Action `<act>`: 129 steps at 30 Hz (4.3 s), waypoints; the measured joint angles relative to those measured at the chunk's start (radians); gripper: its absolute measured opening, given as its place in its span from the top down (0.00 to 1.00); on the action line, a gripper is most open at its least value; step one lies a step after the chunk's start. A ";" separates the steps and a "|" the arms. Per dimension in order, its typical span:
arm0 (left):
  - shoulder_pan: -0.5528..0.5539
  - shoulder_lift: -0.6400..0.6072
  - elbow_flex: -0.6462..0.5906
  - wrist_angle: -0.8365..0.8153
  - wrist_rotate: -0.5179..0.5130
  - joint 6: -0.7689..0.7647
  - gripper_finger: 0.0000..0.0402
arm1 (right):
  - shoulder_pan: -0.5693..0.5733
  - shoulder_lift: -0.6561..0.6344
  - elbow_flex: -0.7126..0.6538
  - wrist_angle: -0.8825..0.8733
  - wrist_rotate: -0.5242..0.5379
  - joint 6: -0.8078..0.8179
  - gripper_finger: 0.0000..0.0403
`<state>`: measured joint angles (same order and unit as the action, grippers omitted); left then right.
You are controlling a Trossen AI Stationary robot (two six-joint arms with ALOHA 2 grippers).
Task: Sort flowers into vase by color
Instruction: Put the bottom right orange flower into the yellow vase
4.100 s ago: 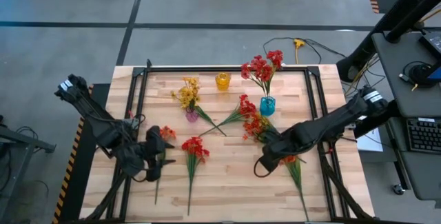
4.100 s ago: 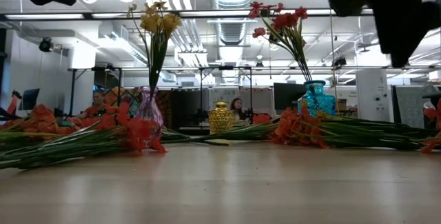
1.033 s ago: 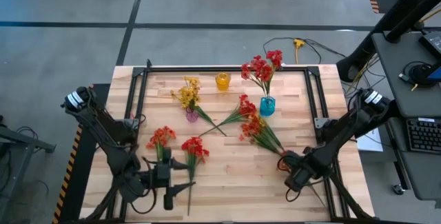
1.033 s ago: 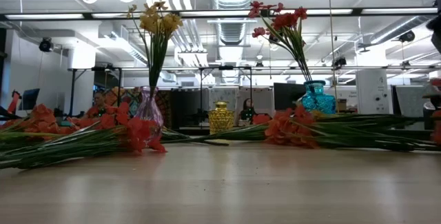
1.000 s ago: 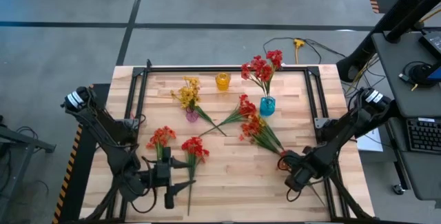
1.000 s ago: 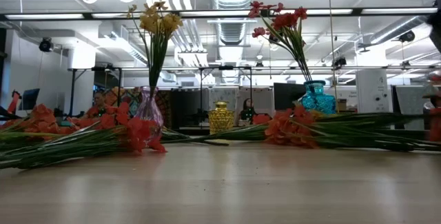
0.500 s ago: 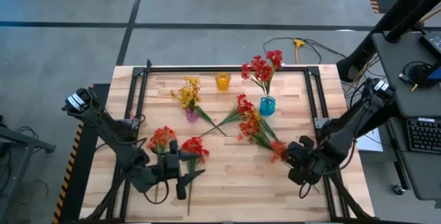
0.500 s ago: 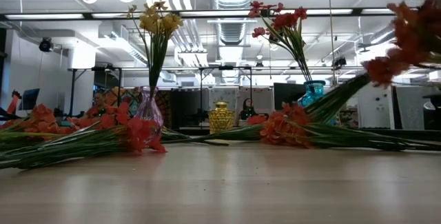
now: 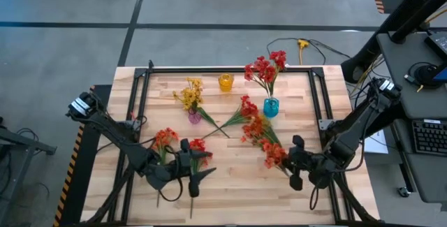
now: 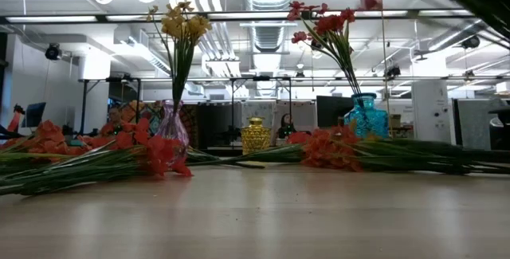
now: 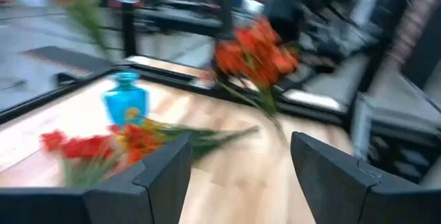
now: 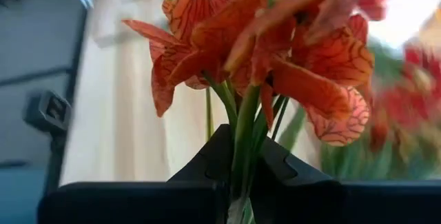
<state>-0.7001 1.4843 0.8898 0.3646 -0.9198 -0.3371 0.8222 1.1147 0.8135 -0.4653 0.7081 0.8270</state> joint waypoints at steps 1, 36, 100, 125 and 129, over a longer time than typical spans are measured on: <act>0.003 -0.002 0.000 0.003 0.050 0.036 0.43 | -0.002 0.001 0.000 0.044 0.018 -0.036 0.95; -0.017 -0.249 0.090 -0.427 0.014 0.360 0.43 | -0.285 0.091 0.065 1.001 0.096 -1.122 0.94; 0.057 -0.851 -0.212 -0.474 0.326 0.712 0.43 | -1.082 0.630 0.647 0.880 -0.060 -1.065 0.94; 0.057 -0.852 -0.212 -0.474 0.324 0.721 0.43 | -1.109 0.630 0.644 0.839 -0.135 -1.023 0.94; 0.057 -0.852 -0.212 -0.474 0.324 0.722 0.43 | -1.108 0.630 0.644 0.839 -0.135 -1.063 0.94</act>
<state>-0.6430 0.6323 0.6781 -0.1093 -0.5954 0.3847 -0.2859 1.7451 1.4577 0.3735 0.5728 -0.2356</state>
